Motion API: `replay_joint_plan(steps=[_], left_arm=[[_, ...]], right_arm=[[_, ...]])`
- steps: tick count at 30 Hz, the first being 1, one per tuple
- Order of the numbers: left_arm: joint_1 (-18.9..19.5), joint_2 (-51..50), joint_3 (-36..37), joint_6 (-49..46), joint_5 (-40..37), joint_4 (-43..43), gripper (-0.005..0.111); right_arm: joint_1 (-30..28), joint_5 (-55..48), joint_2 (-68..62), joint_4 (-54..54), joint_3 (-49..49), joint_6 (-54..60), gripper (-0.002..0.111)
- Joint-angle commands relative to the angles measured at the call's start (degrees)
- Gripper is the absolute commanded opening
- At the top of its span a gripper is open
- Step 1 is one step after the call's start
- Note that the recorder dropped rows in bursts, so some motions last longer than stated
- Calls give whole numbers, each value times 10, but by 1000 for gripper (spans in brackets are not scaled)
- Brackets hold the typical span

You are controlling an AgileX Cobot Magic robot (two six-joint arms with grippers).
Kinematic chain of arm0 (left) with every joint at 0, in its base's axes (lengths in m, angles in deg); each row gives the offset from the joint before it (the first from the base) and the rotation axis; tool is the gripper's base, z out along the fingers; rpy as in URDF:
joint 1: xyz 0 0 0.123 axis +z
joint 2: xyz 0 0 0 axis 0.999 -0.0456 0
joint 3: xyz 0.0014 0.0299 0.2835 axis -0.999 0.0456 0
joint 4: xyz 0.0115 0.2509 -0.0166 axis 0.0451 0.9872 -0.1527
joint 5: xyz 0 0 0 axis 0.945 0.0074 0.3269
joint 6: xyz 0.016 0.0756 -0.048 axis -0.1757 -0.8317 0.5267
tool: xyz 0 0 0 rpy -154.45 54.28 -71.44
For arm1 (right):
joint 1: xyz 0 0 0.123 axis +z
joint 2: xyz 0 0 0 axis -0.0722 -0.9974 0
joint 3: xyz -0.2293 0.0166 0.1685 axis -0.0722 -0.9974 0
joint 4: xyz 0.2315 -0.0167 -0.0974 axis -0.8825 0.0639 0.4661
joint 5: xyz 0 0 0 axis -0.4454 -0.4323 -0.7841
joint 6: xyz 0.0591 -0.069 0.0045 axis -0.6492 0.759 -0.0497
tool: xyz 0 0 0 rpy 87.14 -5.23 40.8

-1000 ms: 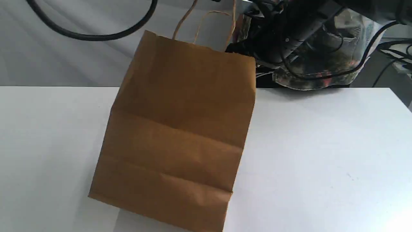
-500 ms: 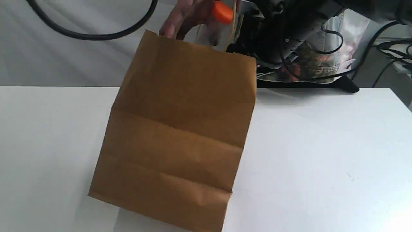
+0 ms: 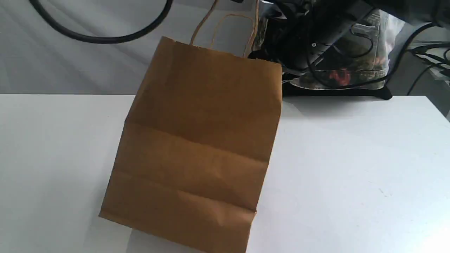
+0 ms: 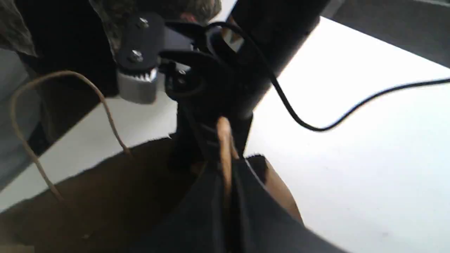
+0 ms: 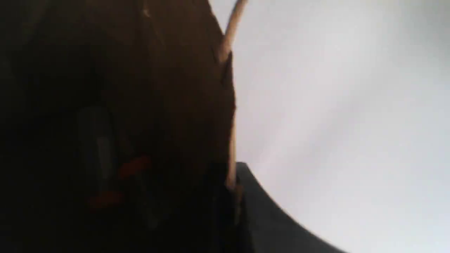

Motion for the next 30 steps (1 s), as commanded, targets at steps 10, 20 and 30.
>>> replay_joint_plan(steps=[10,20,30], left_arm=[[-58,82,143,15,108,18,0],[-58,198,341,23,259,10,0],[-58,198,373,22,305,-30,0]], right_arm=[[15,60,51,-1,4,21,0],[28,45,53,19,0,22,0],[30,42,53,6,0,21,0]])
